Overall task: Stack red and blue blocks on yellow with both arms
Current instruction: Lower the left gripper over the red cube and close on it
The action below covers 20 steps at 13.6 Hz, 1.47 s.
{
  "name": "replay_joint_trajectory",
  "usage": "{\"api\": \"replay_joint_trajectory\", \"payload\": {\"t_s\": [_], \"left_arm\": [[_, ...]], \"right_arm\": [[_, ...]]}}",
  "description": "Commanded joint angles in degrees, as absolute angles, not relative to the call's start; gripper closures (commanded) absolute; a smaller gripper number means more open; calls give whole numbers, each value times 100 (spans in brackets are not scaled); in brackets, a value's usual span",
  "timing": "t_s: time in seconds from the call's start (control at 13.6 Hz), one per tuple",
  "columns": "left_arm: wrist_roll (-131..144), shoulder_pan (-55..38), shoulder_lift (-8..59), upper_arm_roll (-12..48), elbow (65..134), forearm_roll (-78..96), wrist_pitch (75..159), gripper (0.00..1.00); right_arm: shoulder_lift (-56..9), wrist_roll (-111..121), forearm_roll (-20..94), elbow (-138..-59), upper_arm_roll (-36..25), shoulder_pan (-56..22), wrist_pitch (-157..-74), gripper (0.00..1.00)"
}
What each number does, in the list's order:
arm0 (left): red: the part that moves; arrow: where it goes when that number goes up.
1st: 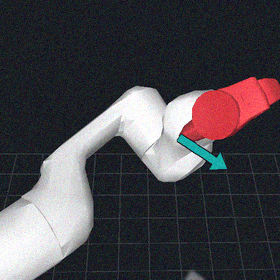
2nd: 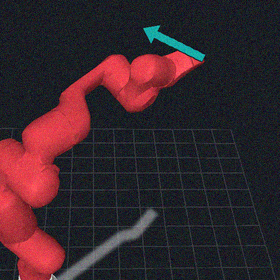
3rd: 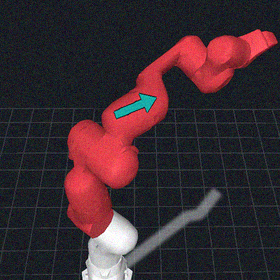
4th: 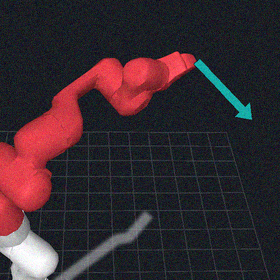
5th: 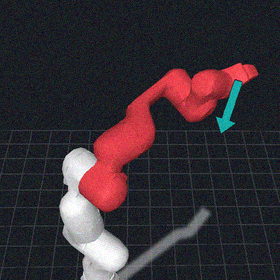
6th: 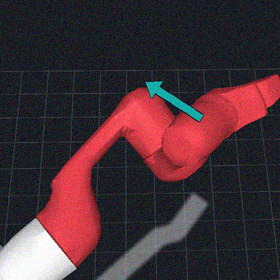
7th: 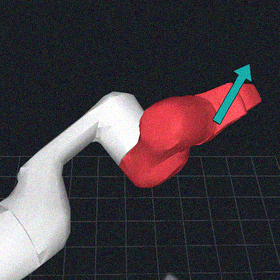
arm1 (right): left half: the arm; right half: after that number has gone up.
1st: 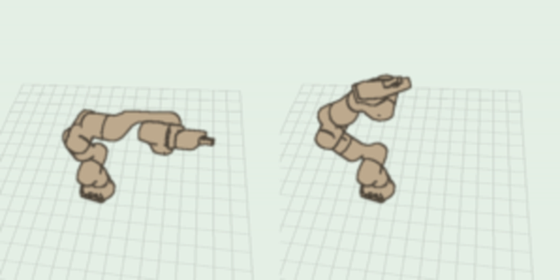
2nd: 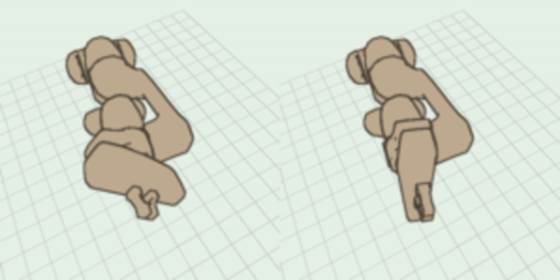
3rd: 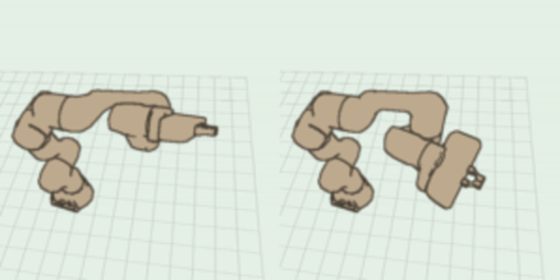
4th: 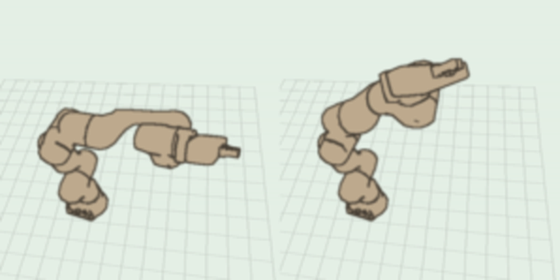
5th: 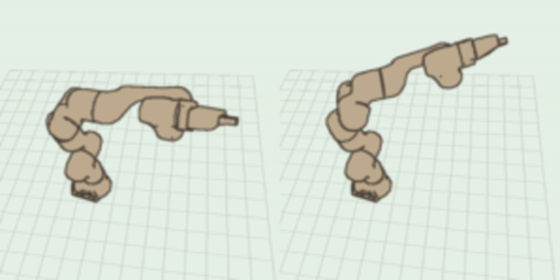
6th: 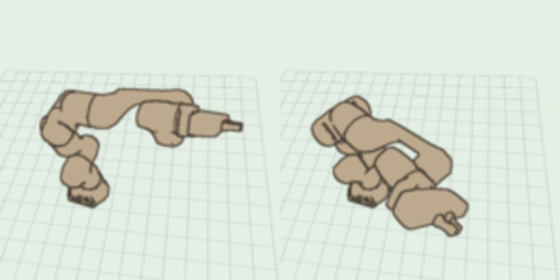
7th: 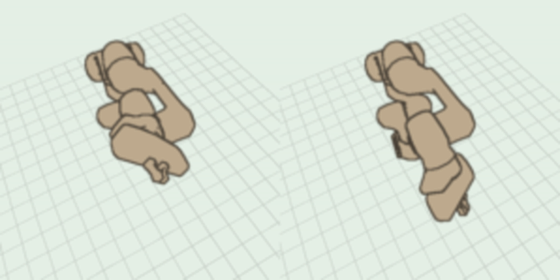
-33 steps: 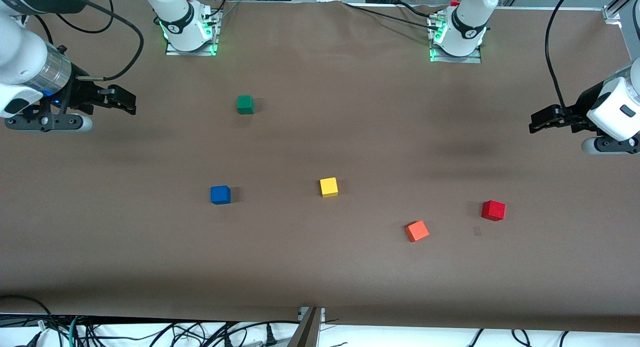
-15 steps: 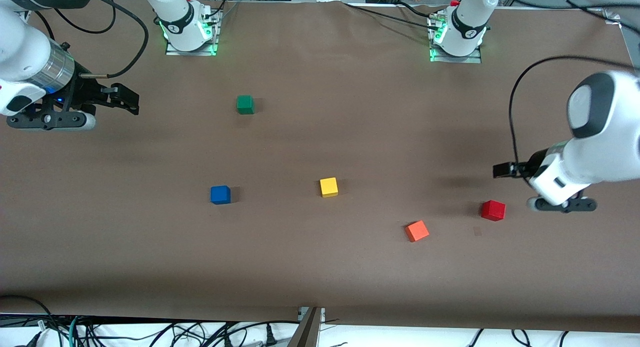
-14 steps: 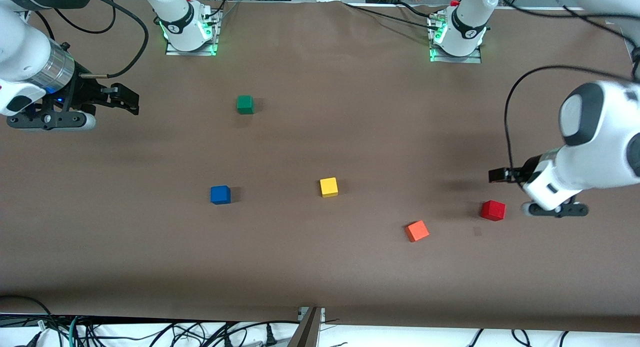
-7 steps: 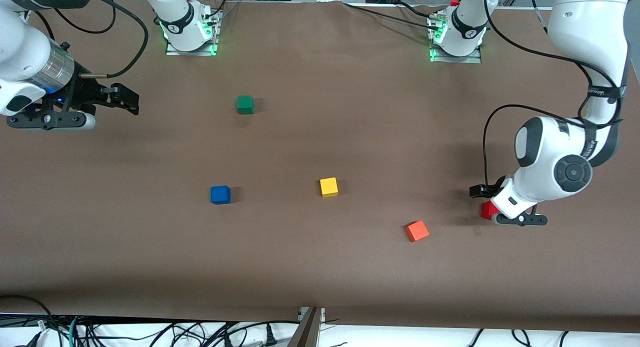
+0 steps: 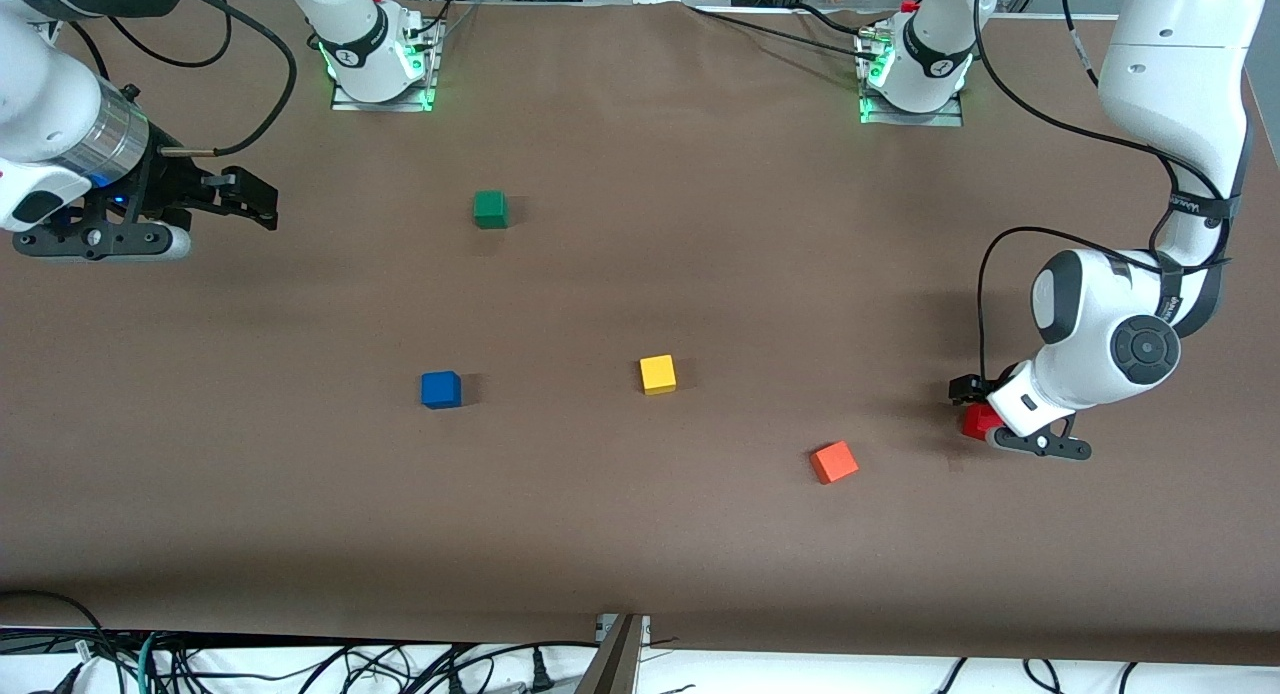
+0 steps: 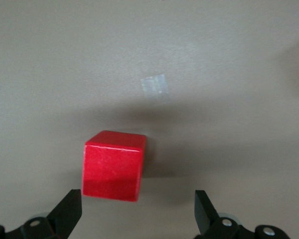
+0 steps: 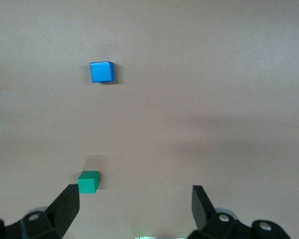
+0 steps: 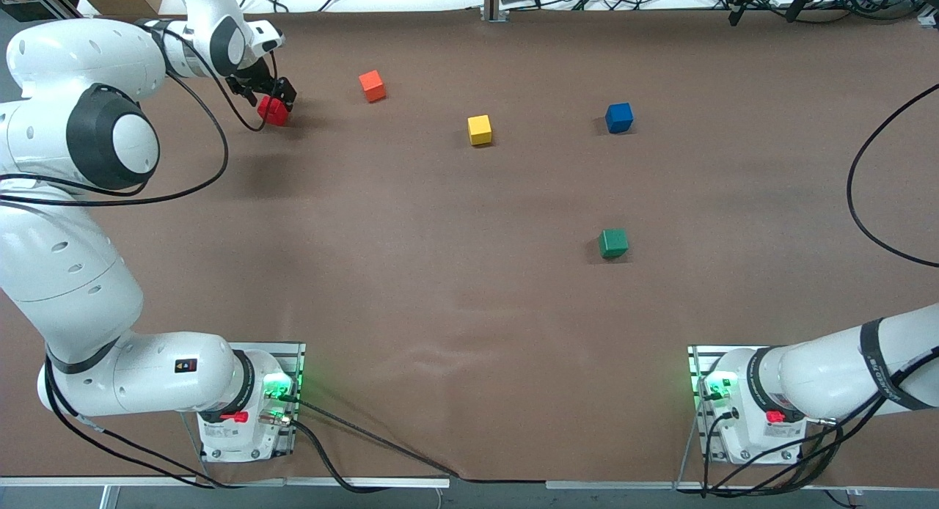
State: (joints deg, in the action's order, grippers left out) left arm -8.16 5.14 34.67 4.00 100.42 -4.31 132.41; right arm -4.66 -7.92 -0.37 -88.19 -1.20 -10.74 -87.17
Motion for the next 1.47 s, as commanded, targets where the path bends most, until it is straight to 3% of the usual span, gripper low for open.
{"api": "replay_joint_trajectory", "payload": {"t_s": [0.0, 1.4], "left_arm": [[-940, 545, 3533, 431, 10169, -519, 13482, 0], [-1100, 773, 3665, 431, 9845, -248, 13606, 0]], "right_arm": [[-475, -879, -53, -8736, -114, -1081, -8692, 0], [-588, -888, 43, -8736, -114, -1081, -9263, 0]]}}
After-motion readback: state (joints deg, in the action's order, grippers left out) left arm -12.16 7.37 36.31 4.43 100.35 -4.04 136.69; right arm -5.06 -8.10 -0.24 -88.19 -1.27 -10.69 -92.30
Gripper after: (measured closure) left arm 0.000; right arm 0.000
